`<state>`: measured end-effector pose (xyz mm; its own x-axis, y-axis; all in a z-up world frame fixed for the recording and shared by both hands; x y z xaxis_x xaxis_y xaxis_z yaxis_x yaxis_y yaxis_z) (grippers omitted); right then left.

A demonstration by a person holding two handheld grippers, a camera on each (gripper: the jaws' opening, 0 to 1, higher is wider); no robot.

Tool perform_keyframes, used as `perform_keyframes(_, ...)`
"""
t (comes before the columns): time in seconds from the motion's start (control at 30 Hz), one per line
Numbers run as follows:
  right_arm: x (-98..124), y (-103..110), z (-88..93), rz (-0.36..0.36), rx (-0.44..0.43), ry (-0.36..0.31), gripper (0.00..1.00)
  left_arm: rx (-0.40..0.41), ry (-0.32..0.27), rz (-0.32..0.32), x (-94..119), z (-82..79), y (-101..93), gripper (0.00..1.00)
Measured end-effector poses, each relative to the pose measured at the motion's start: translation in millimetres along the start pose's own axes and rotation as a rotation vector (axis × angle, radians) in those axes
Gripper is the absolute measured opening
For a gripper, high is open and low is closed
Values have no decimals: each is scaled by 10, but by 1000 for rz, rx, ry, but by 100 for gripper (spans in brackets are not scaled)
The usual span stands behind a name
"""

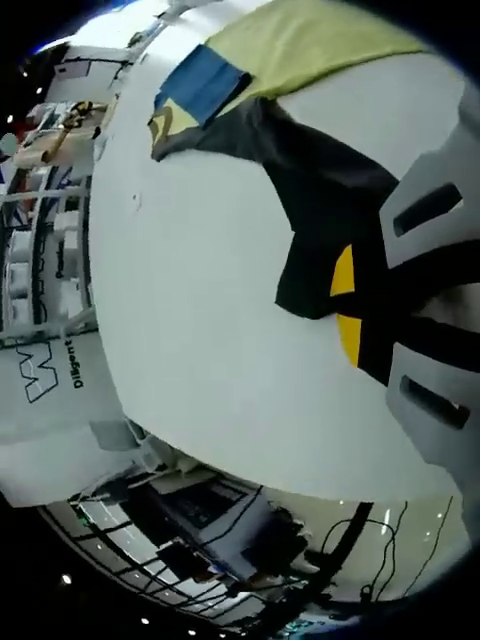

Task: Fold the garment on the visible template until the final outline fits inside the template.

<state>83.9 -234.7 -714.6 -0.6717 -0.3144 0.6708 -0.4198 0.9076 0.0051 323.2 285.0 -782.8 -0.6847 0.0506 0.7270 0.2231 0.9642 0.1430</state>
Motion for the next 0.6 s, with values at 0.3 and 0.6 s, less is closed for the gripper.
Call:
perform_keyframes(0.3, -14, 13, -5, -11, 6, -2, 78, 45, -88, -102, 200, -29, 201, 9)
perform_keyframes(0.6, -22, 41, -19, -21, 13, -7, 77, 174, -128, -163, 319, 50, 447, 9)
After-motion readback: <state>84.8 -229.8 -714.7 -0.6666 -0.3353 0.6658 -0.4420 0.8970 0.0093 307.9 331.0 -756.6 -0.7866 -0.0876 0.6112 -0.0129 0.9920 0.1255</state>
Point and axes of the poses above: the point that each gripper's makers call its tool centre point, and the gripper's own axes: x roughly backward along the fingers, y roughly to its left, z roughly out of its underside, the point moved 9 cm from there along x, roughly backward along the fingers, and after that the axes turned 5 degrees about x, right-handed, at the moved point
